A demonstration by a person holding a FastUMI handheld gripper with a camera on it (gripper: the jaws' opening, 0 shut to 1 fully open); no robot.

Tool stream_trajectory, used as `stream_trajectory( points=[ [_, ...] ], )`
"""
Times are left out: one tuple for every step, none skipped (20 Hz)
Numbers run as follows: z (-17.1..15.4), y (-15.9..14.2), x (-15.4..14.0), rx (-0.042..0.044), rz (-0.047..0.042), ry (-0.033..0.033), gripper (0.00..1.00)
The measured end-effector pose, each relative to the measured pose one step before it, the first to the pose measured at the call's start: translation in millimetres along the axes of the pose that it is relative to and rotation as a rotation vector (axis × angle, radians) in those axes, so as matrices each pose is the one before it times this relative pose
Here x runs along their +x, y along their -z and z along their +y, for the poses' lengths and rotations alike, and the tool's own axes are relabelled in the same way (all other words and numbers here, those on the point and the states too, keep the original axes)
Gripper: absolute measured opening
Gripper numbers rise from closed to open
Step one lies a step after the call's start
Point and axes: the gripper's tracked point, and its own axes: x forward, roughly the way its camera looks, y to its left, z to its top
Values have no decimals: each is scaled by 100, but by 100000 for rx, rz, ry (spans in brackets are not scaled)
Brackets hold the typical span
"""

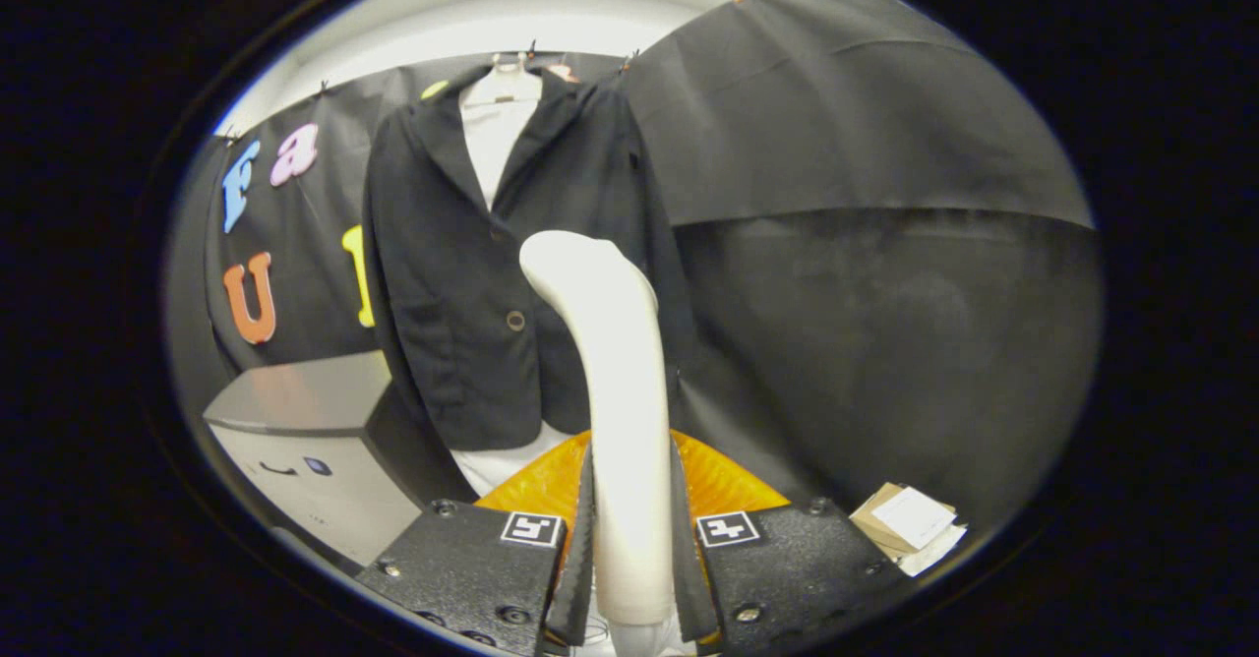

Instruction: Iron the clothes twice with a garment steamer, once on the left side and once on the right side.

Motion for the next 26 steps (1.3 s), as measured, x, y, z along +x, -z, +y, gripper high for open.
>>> stream_trajectory(
  points=[
    [-56, -1034, -1421, 518, -2283, -498, 37],
    [195, -1108, -1440, 224, -2324, -484, 37],
    [-103, -1302, -1580, 337, -1902, -528, 37],
    [52, -1101, -1397, 378, -1707, -800, 37],
    [-147, -1029, -672, 109, -1444, -785, 37],
    [-110, -860, -1055, -571, -1402, -476, 37],
    [-168, -702, -791, -627, -1272, -612, 37],
    [100, -813, -756, -204, -1019, -632, 37],
    [239, -594, -534, -101, -548, -1071, 37],
    [322, -499, -533, 96, -515, -958, 37],
    [300, -525, -315, -28, -818, -1360, 37],
    [332, -501, -313, -426, -787, -1130, 37],
    [82, -336, -222, -1059, -483, -1278, 37],
    [235, -249, -1176, -165, -344, -1456, 37],
    [111, -186, -197, 294, -285, -1661, 37],
    [-102, -304, -130, 639, -396, -1212, 37],
    [-18, -216, 161, 204, -320, -860, 37],
    [-208, 16, 107, 221, 1, -354, 37],
    [7, 200, 308, 369, 410, -790, 37],
    [-122, 177, 254, 503, 891, -1355, 37],
    [-356, 141, 372, 317, 875, -1680, 37],
    [-531, 36, 283, -115, 664, -1575, 37],
    [-1067, -134, 698, -629, 755, -1467, 37],
    [-1087, -66, 109, -790, 796, -1536, 37],
    [-1125, 101, -218, -703, 638, -1570, 37],
    [-1007, -110, -132, -1258, 641, -1483, 37]
  ],
)
